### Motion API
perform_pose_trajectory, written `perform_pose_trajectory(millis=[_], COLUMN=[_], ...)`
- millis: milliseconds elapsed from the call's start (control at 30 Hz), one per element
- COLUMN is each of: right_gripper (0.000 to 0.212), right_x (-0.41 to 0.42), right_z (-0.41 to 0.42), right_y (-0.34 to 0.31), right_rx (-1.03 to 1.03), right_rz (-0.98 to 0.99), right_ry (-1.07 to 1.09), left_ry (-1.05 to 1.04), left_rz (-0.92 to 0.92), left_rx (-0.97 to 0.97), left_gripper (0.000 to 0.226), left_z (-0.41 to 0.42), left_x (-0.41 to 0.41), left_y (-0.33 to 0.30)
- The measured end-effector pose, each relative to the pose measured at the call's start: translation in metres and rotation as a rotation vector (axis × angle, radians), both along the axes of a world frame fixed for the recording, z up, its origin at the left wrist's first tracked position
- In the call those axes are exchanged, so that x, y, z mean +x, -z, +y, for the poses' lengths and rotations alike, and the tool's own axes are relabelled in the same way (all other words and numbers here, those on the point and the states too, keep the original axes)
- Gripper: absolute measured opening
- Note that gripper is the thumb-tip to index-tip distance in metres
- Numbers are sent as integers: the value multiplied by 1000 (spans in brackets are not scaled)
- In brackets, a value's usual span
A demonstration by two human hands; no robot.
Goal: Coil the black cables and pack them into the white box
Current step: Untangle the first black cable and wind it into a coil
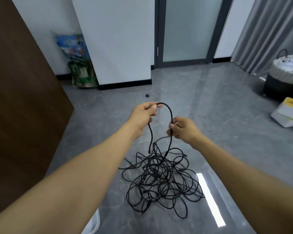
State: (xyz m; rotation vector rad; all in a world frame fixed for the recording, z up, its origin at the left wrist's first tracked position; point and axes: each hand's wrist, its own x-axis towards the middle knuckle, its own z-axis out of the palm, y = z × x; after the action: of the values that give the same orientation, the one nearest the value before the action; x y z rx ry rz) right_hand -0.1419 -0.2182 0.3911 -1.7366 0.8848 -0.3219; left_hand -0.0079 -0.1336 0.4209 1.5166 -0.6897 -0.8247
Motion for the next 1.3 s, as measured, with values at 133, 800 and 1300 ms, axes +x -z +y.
perform_pose_trajectory(millis=[133,800,1300], right_gripper=[13,13,15], right_x=[-13,-61,-93], right_z=[3,39,4], right_y=[-116,-553,-595], right_rx=[141,192,268], right_rz=[-125,-471,-608], right_ry=[111,266,485], left_ry=[-38,169,356], left_rz=[18,-288,-81], left_rx=[3,344,376], left_gripper=[26,31,30], left_z=[2,24,4], left_x=[-10,-65,-97], left_y=[-100,-449,-491])
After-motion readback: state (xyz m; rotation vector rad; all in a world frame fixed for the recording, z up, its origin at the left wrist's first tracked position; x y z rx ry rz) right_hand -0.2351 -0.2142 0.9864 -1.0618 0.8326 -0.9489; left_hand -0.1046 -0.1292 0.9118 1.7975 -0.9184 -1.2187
